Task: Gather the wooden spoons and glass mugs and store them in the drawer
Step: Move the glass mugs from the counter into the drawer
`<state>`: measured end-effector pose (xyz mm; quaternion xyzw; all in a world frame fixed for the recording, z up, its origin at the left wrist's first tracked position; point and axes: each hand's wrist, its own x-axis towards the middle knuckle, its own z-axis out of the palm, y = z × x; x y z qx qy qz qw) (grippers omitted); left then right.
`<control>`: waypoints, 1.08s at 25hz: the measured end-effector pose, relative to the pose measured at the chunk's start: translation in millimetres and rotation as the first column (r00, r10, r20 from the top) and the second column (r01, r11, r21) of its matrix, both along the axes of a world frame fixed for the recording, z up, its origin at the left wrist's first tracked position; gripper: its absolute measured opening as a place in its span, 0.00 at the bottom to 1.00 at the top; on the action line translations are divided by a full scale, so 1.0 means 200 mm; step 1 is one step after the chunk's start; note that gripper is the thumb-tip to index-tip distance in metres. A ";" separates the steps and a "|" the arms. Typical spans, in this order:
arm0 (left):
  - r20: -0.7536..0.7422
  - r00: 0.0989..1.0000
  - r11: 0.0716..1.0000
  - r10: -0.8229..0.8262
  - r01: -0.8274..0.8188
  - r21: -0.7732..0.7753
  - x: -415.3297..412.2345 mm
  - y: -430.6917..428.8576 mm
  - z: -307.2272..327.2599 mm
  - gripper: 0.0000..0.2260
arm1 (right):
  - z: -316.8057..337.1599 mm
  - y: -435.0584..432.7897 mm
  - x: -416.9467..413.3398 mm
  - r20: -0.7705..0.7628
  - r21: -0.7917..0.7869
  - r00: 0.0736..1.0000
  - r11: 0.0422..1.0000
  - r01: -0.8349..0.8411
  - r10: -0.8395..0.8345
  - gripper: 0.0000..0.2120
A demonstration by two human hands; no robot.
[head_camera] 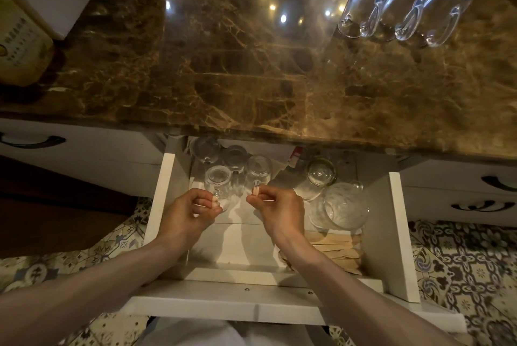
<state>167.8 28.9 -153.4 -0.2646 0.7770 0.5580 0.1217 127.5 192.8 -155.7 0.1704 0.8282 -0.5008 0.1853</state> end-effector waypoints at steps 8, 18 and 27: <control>0.001 0.998 0.997 -0.070 0.070 0.029 -0.01 0.00 -0.07 0.10 | -0.08 0.01 -0.07 0.025 -0.032 0.999 0.998 0.047 -0.046 0.04; 0.095 0.995 0.996 0.028 -0.037 0.087 -0.07 0.03 -0.11 0.10 | -0.10 -0.02 -0.13 0.074 -0.051 0.997 0.999 -0.006 0.010 0.08; 0.255 0.962 0.969 0.094 -0.147 0.197 -0.07 0.04 -0.08 0.07 | -0.09 0.00 -0.11 0.117 0.048 0.987 0.992 -0.116 0.110 0.07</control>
